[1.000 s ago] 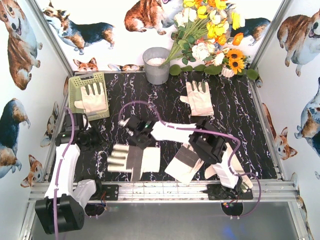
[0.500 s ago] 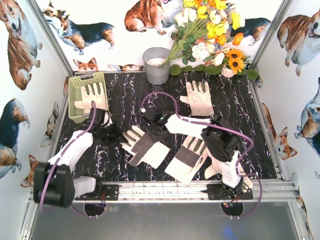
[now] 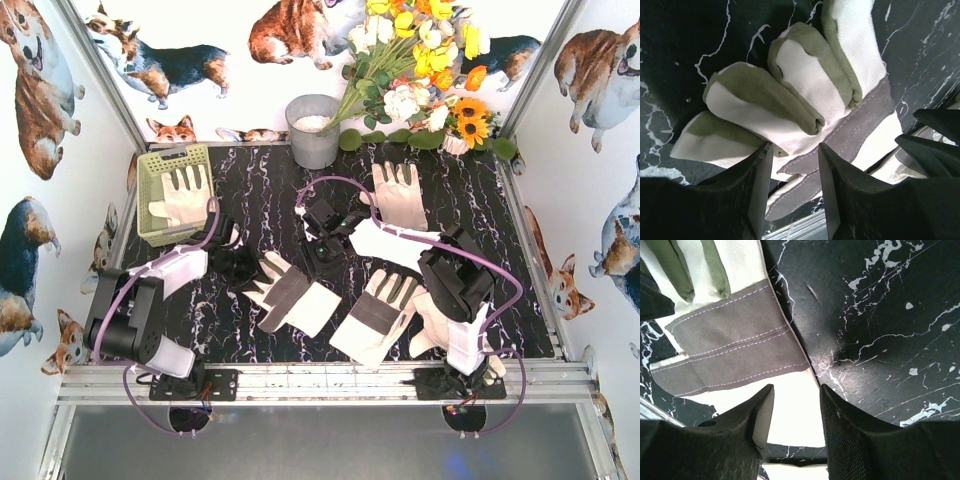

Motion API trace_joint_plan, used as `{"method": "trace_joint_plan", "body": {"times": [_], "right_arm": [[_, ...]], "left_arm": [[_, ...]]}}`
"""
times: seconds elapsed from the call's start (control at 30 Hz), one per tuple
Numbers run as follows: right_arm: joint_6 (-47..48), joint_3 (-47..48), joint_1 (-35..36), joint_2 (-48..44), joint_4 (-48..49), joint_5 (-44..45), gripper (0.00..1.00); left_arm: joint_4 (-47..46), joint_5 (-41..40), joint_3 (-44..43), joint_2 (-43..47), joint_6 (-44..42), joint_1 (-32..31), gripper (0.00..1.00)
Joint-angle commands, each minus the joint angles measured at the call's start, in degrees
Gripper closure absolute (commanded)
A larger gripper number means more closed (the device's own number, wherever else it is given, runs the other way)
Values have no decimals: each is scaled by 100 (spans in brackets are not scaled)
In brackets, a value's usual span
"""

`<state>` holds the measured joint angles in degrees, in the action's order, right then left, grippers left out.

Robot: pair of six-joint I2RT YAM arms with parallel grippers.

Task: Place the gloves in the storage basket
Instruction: Move the glove to the center of the board.

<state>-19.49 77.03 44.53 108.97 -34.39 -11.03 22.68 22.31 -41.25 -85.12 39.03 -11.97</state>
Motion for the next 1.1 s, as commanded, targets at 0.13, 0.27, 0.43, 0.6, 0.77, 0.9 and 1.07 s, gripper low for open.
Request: {"method": "trace_joint_plan", "body": {"times": [0.13, 0.27, 0.43, 0.6, 0.77, 0.9, 1.07], "right_arm": [[414, -129, -173, 287, 29, -322, 56], [240, -413, -173, 262, 187, -260, 57], [-243, -820, -182, 150, 434, -311, 63], [-1040, -1230, -173, -85, 815, -416, 72], [-1885, -1377, -166, -167, 954, -297, 81], [-2292, -1323, -164, -123, 978, 39, 85], [-2379, -1166, -164, -112, 883, 181, 87]], "left_arm": [[-138, -209, -468, -543, -236, -128, 63], [-44, -341, -745, -887, -433, -139, 63], [112, -385, -1273, -1482, -762, -148, 64], [271, -209, -2120, -2089, -1153, -163, 63], [453, -26, -2989, -2661, -1370, -174, 64], [377, 406, -3282, -2998, -1395, -203, 64], [227, 710, -3393, -3189, -1494, -392, 63]]}}
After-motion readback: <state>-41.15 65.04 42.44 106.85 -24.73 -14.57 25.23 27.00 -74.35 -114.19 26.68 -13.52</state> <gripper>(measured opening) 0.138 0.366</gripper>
